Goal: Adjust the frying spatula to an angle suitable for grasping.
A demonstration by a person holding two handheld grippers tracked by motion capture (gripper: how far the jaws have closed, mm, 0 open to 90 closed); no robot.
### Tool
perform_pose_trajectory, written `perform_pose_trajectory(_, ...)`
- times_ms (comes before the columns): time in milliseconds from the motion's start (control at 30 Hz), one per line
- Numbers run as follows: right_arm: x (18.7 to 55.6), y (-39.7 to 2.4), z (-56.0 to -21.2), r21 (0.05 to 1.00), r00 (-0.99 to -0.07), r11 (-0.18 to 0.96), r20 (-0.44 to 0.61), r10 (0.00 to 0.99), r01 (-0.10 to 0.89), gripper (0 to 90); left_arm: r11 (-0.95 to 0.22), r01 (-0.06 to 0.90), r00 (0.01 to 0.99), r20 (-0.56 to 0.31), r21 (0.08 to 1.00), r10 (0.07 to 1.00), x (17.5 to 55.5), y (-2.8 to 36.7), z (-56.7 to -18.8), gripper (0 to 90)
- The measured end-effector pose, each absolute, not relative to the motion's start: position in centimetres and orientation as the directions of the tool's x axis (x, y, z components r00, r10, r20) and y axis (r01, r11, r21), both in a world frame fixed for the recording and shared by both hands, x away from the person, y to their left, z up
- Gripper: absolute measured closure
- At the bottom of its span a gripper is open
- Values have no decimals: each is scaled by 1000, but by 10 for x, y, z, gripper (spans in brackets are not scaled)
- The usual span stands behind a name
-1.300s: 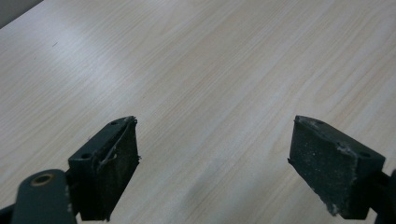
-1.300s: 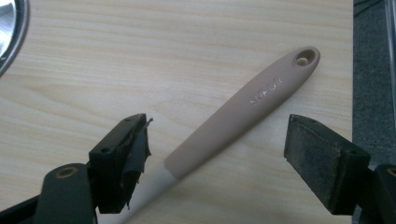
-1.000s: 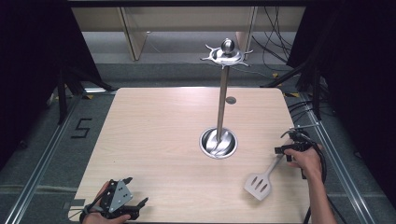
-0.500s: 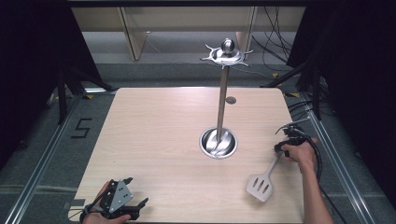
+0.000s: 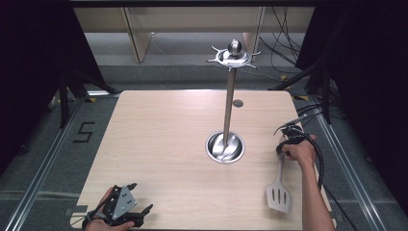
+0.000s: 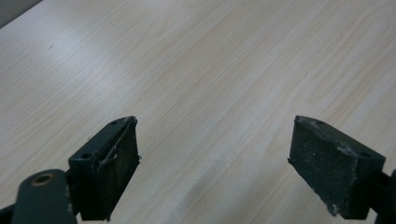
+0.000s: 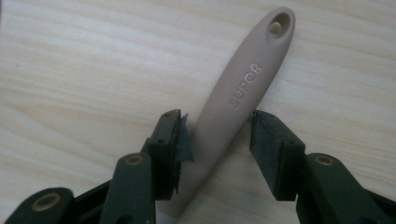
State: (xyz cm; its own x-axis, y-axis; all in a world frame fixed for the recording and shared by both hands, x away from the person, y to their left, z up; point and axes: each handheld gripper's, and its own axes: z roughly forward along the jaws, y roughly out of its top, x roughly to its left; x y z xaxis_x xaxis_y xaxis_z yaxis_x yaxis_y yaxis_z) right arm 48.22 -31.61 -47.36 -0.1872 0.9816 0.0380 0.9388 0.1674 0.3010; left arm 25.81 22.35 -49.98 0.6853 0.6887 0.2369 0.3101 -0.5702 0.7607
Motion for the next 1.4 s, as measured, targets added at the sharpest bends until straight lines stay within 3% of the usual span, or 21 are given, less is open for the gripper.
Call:
perform_pose_trajectory(233, 482, -301, -470, 241, -340, 330, 0, 940, 913, 629, -572, 307, 684, 241, 761, 688, 258, 223, -499, 150)
perform_pose_trajectory(300, 480, -295, -469, 225, -313, 305, -2, 950, 925, 629, -574, 308, 684, 243, 759, 688, 259, 223, -500, 150)
perform_pose_trajectory(333, 482, -299, -470, 235, -376, 369, -15, 927, 899, 629, -588, 313, 694, 243, 746, 678, 259, 225, -499, 150)
perform_pose_trajectory(533, 490, -298, -472, 206, -312, 299, 36, 949, 932, 637, -588, 304, 688, 254, 750, 680, 259, 223, -500, 150)
perform_pose_trajectory(767, 492, -297, -471, 225, -246, 238, 7, 969, 945, 639, -584, 313, 698, 235, 749, 676, 258, 223, -500, 150)
perform_pose_trajectory(800, 493, -298, -471, 215, -254, 238, 47, 966, 947, 641, -584, 313, 698, 235, 749, 676, 258, 223, -500, 150)
perform_pose_trajectory(1233, 493, -284, -469, 258, -282, 267, 19, 959, 928, 683, -570, 314, 686, 234, 759, 689, 259, 223, -501, 150)
perform_pose_trajectory(1400, 493, -270, -458, 250, -346, 333, 5, 938, 909, 693, -571, 309, 686, 238, 761, 688, 258, 223, -500, 150)
